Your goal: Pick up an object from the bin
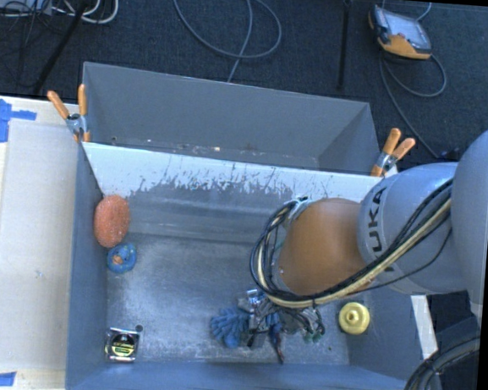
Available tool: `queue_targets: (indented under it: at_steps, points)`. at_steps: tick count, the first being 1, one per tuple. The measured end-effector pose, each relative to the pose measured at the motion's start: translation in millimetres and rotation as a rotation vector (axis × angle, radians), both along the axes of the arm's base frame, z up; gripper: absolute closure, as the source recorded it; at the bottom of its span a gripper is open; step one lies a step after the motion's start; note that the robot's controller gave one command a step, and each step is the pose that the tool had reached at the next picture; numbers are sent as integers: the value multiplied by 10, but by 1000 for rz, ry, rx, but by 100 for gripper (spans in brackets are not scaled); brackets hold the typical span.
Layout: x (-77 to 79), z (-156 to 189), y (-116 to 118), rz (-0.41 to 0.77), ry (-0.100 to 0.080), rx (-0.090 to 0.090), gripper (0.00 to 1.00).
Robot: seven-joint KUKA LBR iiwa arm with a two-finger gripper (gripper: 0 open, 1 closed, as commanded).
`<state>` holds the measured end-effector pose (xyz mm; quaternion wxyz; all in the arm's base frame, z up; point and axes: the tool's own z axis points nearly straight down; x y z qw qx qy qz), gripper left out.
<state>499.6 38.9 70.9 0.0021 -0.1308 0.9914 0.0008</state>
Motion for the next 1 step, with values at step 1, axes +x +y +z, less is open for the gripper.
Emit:
queue_targets:
  at_steps: [1]
  points:
    - [14,1625,-42,16,-2,-2,100]
